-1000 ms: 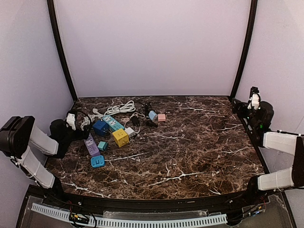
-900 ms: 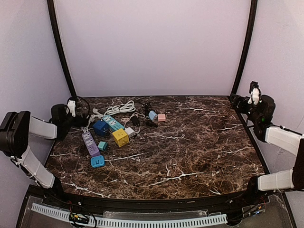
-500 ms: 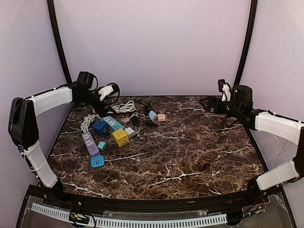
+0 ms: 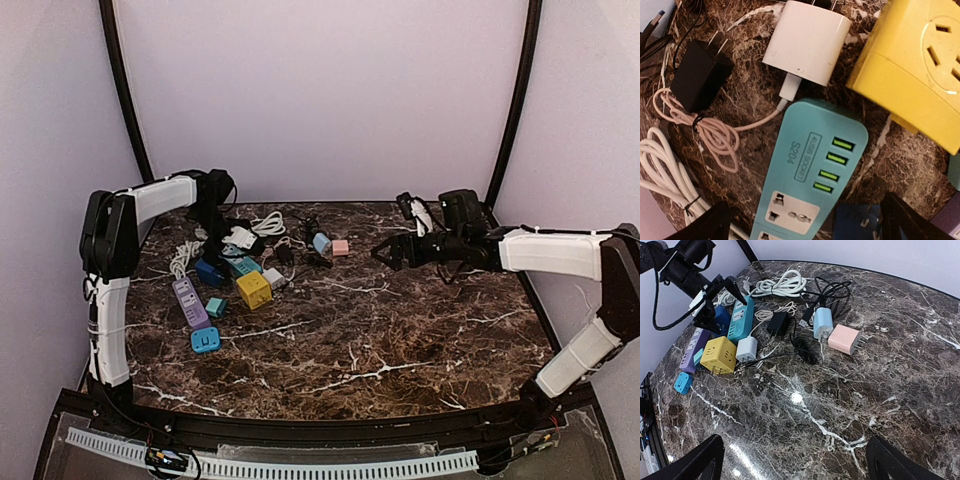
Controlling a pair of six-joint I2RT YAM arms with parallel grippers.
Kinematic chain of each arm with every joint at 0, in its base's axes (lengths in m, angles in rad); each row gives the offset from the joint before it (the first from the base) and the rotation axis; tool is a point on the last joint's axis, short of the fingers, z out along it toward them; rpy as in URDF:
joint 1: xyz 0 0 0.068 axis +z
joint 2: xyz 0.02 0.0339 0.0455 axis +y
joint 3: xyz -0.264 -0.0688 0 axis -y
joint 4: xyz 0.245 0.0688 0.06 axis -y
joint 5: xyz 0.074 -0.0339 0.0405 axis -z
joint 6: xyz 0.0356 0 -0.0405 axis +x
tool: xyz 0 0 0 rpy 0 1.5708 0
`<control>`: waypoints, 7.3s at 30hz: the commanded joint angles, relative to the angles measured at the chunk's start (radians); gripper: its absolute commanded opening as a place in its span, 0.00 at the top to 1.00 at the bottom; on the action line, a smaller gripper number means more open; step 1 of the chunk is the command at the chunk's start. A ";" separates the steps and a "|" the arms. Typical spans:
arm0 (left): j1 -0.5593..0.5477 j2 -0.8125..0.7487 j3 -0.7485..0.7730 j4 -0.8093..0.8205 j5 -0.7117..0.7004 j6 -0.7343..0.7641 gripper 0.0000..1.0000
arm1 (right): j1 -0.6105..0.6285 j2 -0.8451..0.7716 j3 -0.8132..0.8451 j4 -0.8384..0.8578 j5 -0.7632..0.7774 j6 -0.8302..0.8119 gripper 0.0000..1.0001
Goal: Insert the plug
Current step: Pick up the socket from the center of the board, then place the socket at the center of the board, then pick up the plug from the center of the board.
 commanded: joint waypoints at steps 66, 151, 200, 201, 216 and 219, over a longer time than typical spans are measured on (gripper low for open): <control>-0.359 -0.499 0.049 -0.049 -0.259 -0.803 0.99 | 0.317 0.541 0.705 0.321 -0.223 0.786 1.00; -0.166 -0.821 -0.209 -0.213 -0.380 -0.961 0.01 | -0.035 0.048 0.034 -0.511 0.148 0.325 0.01; -0.114 -0.481 -0.695 0.391 0.064 -1.059 0.03 | 0.258 0.041 0.376 -0.750 0.379 0.293 0.01; -0.115 -0.459 -0.659 0.391 0.052 -1.058 0.04 | 0.259 0.041 0.374 -0.750 0.382 0.292 0.01; -0.140 -0.317 -0.594 0.402 0.094 -1.001 0.43 | 0.259 0.133 0.425 -0.767 0.390 0.232 0.01; -0.144 -0.316 -0.590 0.390 0.089 -0.978 0.68 | 0.259 0.147 0.443 -0.773 0.388 0.221 0.01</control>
